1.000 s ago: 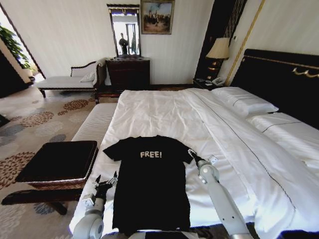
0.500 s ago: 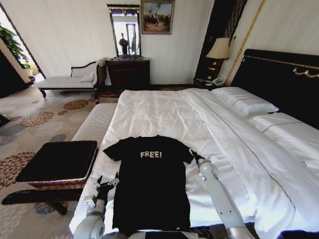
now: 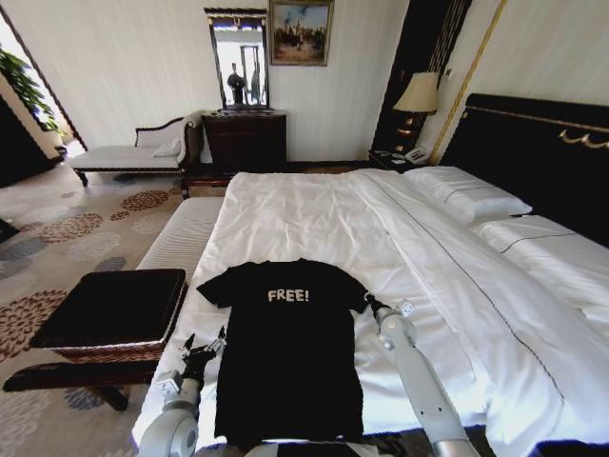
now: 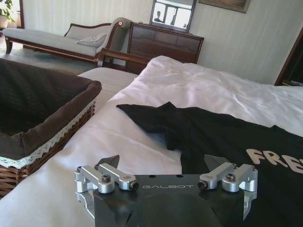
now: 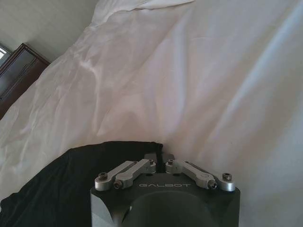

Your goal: Fold the clothes on the bed and place them into the basket.

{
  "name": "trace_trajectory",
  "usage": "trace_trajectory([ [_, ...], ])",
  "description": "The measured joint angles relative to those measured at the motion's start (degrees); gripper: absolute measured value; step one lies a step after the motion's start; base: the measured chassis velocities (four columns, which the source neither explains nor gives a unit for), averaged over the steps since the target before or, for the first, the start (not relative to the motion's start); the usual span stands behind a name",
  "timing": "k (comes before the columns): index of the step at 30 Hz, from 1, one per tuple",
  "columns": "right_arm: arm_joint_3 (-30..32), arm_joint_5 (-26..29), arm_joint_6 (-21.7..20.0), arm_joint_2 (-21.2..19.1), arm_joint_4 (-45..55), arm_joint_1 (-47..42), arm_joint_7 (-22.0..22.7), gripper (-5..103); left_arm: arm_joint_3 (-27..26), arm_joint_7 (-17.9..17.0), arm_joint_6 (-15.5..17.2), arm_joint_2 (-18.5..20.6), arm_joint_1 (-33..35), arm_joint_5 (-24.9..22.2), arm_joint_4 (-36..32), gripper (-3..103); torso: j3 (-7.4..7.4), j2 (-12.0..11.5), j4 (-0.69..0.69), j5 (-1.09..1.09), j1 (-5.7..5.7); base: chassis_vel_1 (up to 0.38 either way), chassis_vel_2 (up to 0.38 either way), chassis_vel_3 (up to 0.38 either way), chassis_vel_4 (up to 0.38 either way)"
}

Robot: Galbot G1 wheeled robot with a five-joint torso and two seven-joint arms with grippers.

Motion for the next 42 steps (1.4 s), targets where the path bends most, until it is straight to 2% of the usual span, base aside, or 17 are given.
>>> trace_trajectory([
  [5, 0.06, -0.08, -0.02, -0.05, 0.35, -0.04, 0.04, 1, 0.01, -0.02, 0.02, -0.41, -0.08, 0.00, -0.06, 100, 0.00, 0.00, 0.00, 0.00, 0.00, 0.000, 0.000, 0.000, 0.000],
  [14, -0.22, -0.52, -0.13, -0.63, 2.79, -0.73, 0.81, 1, 0.01, -0.03, -0.10, -1.00, 0.30, 0.02, -0.43, 100, 0.00, 0.00, -0.01, 0.00, 0.00, 0.000, 0.000, 0.000, 0.000],
  [21, -2.28, -1.36, -0.62, -1.64, 11.24, -2.04, 1.88, 1, -0.02, 0.00, -0.20, -1.45, 0.25, 0.03, -0.55, 100, -0.01, 0.00, -0.01, -0.01, 0.00, 0.000, 0.000, 0.000, 0.000],
  [27, -5.60, 1.09, -2.57, -1.38, 20.37, -2.68, 4.92, 1, -0.31, 0.15, -0.48, -1.63, 0.55, 0.08, -0.62, 100, -0.01, 0.00, -0.01, -0.02, 0.00, 0.000, 0.000, 0.000, 0.000],
  [31, -7.54, 2.21, -3.40, -0.73, 22.89, -2.39, 6.05, 1, -0.66, 0.22, -0.70, -1.62, 1.20, 0.08, -0.82, 100, -0.01, 0.00, 0.00, -0.01, 0.00, 0.000, 0.000, 0.000, 0.000],
  [42, -12.34, -1.64, -3.97, 2.03, 19.30, -1.63, 5.38, 1, -1.56, 0.33, -0.95, -1.16, 2.27, 0.00, -1.51, 100, 0.00, 0.00, -0.01, -0.01, -0.01, 0.000, 0.000, 0.000, 0.000],
])
